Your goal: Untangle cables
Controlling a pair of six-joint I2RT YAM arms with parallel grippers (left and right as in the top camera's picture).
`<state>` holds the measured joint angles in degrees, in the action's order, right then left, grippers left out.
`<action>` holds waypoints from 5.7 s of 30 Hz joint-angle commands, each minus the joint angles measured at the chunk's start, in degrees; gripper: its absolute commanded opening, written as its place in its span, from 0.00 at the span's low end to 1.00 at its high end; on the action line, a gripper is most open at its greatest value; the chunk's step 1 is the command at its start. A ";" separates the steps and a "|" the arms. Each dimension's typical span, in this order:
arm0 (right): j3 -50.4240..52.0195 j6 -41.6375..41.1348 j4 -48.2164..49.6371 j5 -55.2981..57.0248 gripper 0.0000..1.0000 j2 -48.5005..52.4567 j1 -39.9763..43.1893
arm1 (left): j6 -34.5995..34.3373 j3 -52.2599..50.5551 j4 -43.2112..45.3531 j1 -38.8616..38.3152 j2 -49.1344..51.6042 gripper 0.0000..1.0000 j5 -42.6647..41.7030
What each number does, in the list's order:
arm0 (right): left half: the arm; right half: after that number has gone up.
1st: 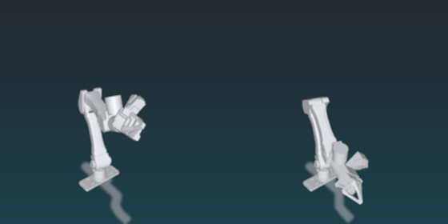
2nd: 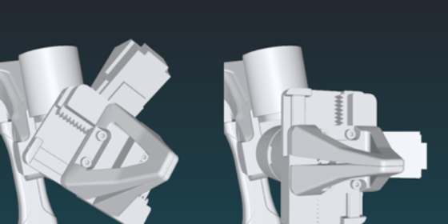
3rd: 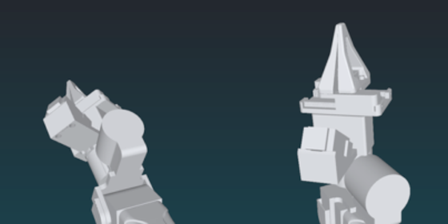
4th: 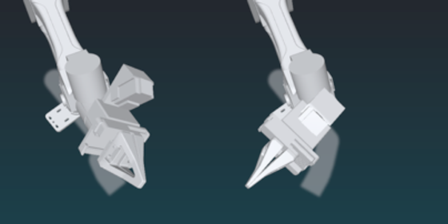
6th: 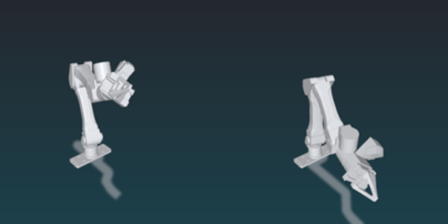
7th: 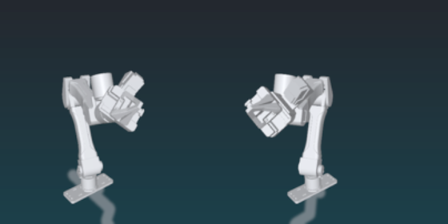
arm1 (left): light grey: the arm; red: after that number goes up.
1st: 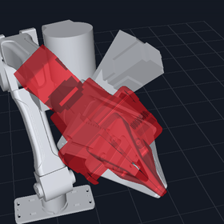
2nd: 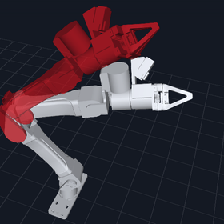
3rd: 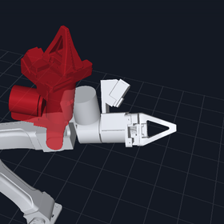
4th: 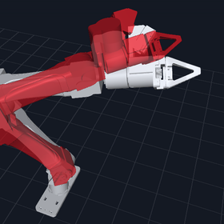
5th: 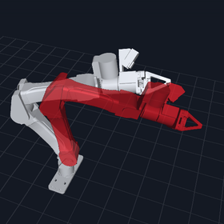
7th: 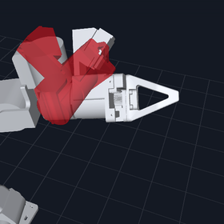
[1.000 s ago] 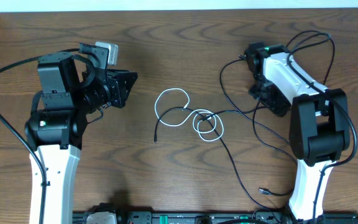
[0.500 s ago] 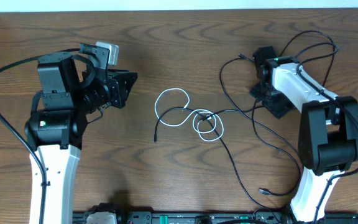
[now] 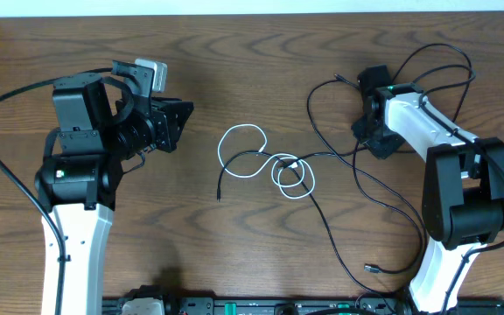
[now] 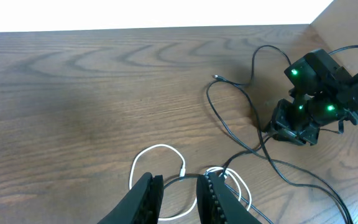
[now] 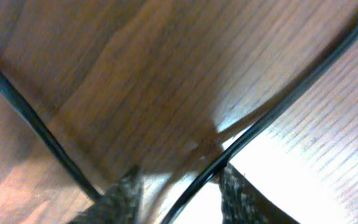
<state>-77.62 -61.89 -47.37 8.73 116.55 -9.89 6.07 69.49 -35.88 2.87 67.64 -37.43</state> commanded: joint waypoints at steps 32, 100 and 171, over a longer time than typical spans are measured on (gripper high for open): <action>-16.55 32.11 -13.62 -7.63 0.01 -40.00 22.01 | 0.52 -0.07 -0.31 -0.13 -0.02 0.24 -0.98; -25.29 24.61 -22.82 12.59 0.01 3.19 71.38 | -0.52 -0.07 0.83 -1.77 -0.46 0.25 -1.33; -25.09 64.19 -1.99 -9.33 0.99 8.20 47.10 | 0.59 -0.07 -0.52 -3.63 -0.90 0.25 3.54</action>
<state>-102.50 -0.08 -50.00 -0.30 123.83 35.70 6.04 69.49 -36.21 -0.60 67.61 -34.15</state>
